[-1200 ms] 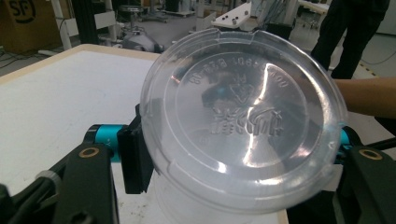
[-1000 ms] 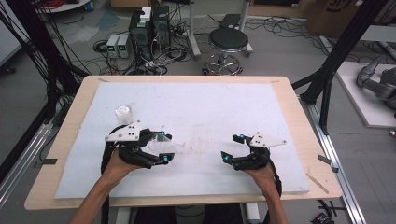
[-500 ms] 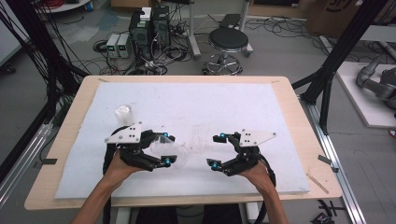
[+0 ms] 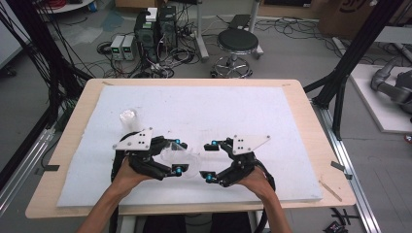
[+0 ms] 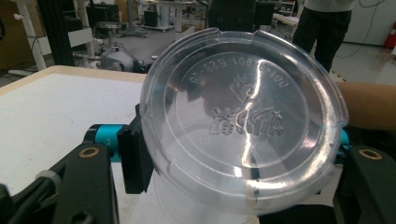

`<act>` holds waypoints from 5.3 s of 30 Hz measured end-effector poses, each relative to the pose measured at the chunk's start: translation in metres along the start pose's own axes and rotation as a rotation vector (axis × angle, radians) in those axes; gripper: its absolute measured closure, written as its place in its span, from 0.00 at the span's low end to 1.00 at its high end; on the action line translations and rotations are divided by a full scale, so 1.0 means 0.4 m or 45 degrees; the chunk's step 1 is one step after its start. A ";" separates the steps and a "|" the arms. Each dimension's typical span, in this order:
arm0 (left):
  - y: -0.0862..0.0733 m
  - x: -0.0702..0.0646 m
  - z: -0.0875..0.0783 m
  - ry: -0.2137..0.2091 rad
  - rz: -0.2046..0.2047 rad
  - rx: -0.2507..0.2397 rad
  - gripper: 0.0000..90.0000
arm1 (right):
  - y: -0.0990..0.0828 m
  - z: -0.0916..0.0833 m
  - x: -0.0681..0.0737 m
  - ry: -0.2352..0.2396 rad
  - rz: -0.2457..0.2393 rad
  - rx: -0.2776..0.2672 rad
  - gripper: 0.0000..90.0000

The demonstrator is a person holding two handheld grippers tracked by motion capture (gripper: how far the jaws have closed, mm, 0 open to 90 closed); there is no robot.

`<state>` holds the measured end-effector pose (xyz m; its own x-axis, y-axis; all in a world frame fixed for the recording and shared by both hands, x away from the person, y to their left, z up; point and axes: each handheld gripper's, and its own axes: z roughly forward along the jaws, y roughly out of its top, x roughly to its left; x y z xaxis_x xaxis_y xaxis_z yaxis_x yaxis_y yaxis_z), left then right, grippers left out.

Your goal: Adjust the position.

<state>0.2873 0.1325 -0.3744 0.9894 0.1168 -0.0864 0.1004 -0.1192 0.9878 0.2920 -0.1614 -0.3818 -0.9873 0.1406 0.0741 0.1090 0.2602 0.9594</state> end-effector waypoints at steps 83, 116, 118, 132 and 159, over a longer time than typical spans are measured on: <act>0.104 -0.001 0.083 -0.018 0.075 0.972 0.12 | 0.141 0.084 0.024 0.084 -0.156 0.936 0.36; 0.099 -0.002 0.118 -0.085 0.090 1.035 0.46 | 0.129 0.104 0.021 0.025 -0.204 0.942 0.14; 0.099 -0.003 0.117 -0.089 0.088 1.028 0.46 | 0.128 0.104 0.020 0.015 -0.206 0.932 0.14; 0.060 0.014 0.080 -0.057 0.087 0.849 0.46 | 0.146 0.042 0.002 0.022 -0.145 0.606 0.14; -0.041 0.016 -0.024 0.035 -0.015 0.093 0.46 | 0.085 -0.048 -0.011 -0.040 -0.004 0.048 0.14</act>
<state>0.2909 0.1447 -0.3900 0.9850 0.1453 -0.0935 0.1205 -0.1893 0.9745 0.2979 -0.1713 -0.3443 -0.9836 0.1696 0.0620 0.1109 0.2965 0.9486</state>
